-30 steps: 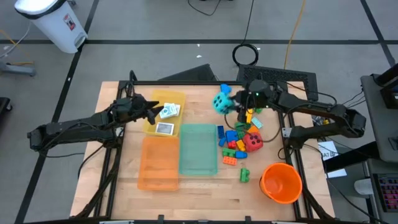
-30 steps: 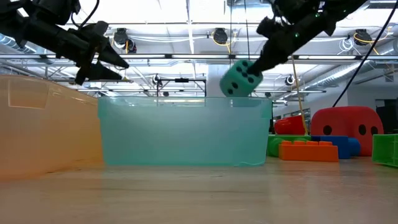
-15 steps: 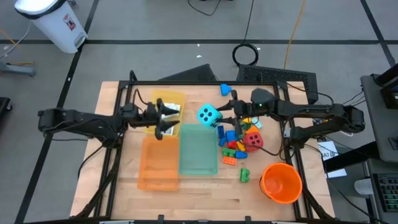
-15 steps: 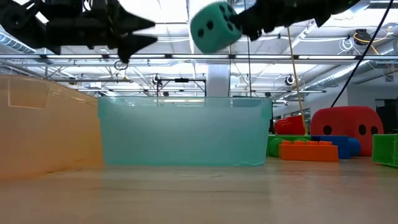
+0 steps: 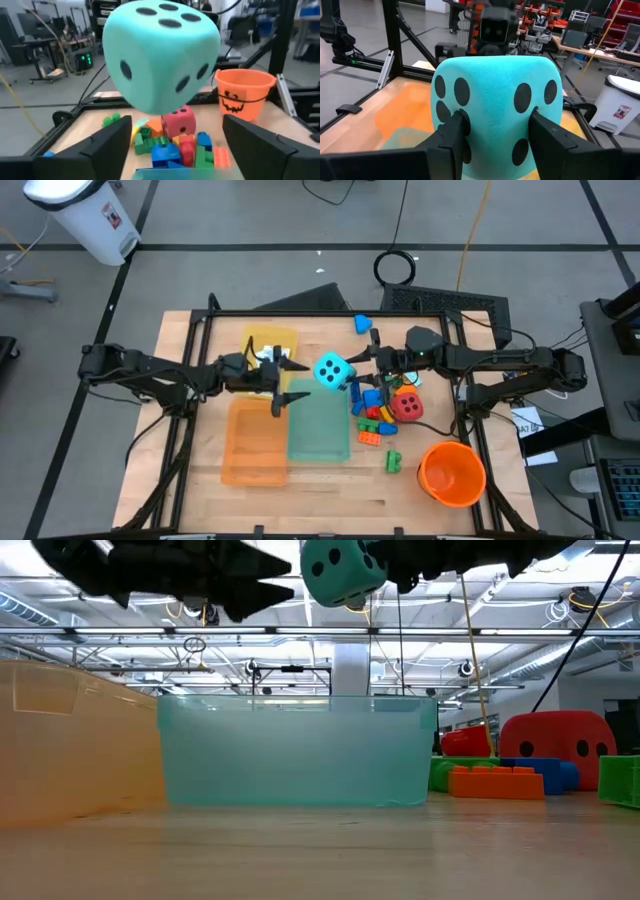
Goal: Pick & Place Toys
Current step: Put the blue dice into the orange bin
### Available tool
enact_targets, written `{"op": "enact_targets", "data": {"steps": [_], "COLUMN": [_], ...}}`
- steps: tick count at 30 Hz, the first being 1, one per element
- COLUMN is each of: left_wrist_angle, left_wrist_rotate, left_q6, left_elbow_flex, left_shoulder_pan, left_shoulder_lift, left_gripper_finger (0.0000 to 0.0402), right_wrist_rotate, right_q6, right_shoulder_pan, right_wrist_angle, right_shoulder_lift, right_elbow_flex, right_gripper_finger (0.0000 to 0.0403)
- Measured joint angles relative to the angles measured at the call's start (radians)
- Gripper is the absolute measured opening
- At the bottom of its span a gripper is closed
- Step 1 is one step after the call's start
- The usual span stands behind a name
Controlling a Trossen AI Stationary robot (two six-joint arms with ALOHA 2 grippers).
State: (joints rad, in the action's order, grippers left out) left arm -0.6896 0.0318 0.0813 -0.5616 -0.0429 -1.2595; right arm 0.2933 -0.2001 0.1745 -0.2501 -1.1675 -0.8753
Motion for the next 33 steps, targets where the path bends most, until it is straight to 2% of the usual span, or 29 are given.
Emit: {"op": "enact_targets", "data": {"steps": [5,11,17,21,25,33], "left_wrist_angle": [0.134,0.147,-0.02,-0.142,-0.259,-0.237], "left_wrist_rotate": [-0.009,-0.016,0.009,0.075,0.087,0.099], "left_q6": [-0.026,0.004,0.014,0.018,0.016,0.048], "left_elbow_flex": [-0.08,-0.083,-0.084,-0.085,-0.087,-0.148], "left_shoulder_pan": [-0.001,-0.002,-0.001,-0.001,-0.002,0.001], "left_shoulder_lift": [0.002,0.002,-0.048,-0.127,-0.213,-0.257], "left_gripper_finger": [0.0351,0.036,0.0361,0.0361,0.0361,0.0361], "right_wrist_rotate": [0.0,0.025,0.076,0.076,0.077,0.085], "right_q6": [-0.006,0.004,0.022,0.022,0.022,0.028], "right_shoulder_pan": [0.0,0.001,-0.015,-0.022,-0.026,-0.026], "right_wrist_angle": [0.0,-0.002,-0.045,-0.084,-0.125,-0.155], "right_shoulder_lift": [0.0,0.0,-0.01,-0.024,-0.054,-0.089], "right_elbow_flex": [0.0,0.0,-0.001,0.0,-0.002,-0.003], "right_gripper_finger": [0.0146,0.0143,0.0144,0.0142,0.0145,0.0141]}}
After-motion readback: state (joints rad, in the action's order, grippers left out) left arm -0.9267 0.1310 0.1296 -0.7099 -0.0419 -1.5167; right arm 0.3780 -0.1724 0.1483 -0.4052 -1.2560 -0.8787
